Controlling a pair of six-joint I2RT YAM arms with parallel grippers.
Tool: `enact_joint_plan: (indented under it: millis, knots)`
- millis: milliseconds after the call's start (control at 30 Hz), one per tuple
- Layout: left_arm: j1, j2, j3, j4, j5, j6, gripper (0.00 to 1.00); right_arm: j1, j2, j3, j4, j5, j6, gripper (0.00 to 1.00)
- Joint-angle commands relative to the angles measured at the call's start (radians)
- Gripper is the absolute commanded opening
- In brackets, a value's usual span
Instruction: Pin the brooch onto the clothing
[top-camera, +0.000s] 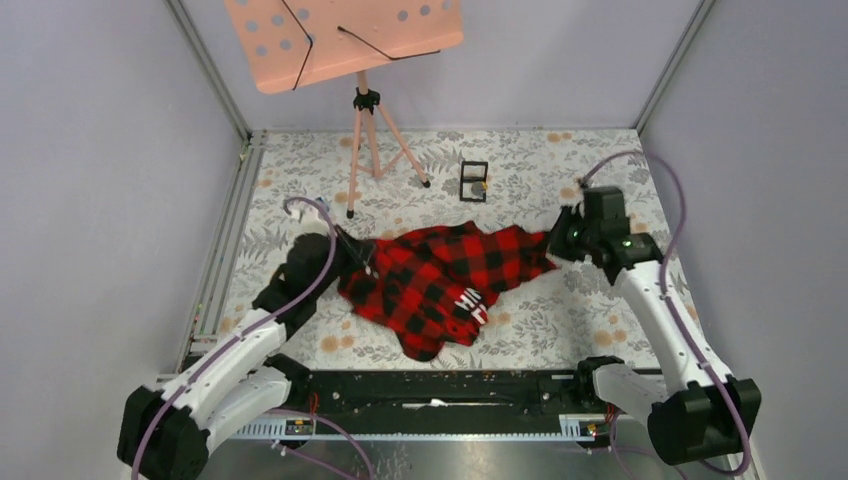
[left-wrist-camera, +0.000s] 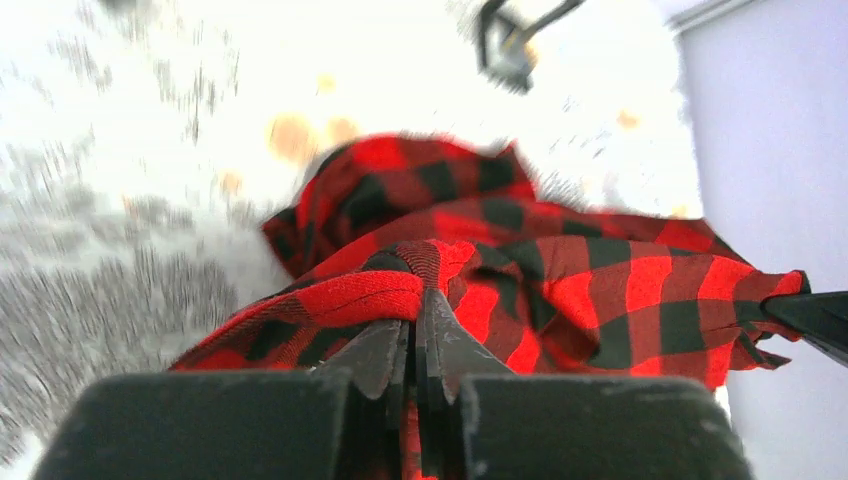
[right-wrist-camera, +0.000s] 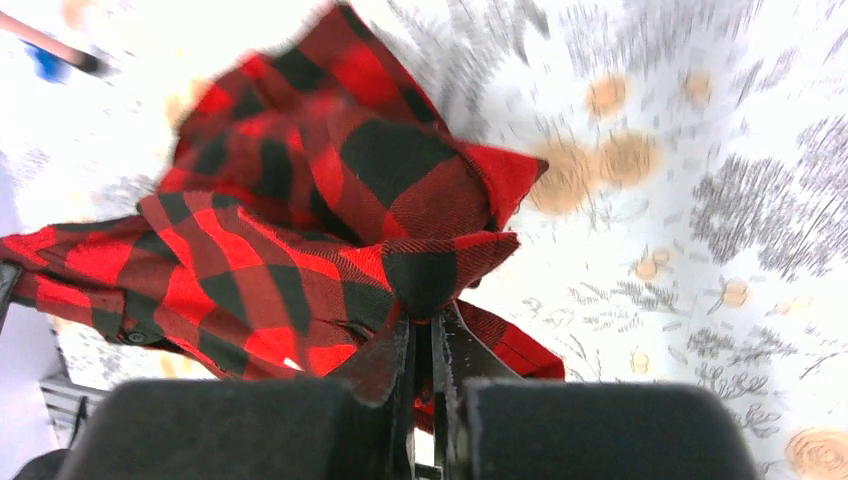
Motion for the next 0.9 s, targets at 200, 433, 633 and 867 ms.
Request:
enact_joint_plan:
  millis: [200, 433, 633, 867]
  knots:
    - [0.000, -0.310, 0.441, -0.188, -0.080, 0.639, 0.00, -0.008, -0.113, 0.595, -0.224, 0.195, -0.143, 0.00]
    - [0.000, -0.239, 0.898, -0.354, 0.062, 0.825, 0.00, -0.007, -0.073, 1.015, -0.243, 0.199, -0.174, 0.00]
    - [0.000, -0.216, 1.174, -0.384, 0.150, 0.876, 0.00, -0.008, -0.049, 1.318, -0.279, 0.177, -0.173, 0.00]
    - [0.000, -0.165, 1.438, -0.461, 0.258, 0.840, 0.00, -0.008, -0.079, 1.403, -0.323, 0.128, -0.170, 0.00]
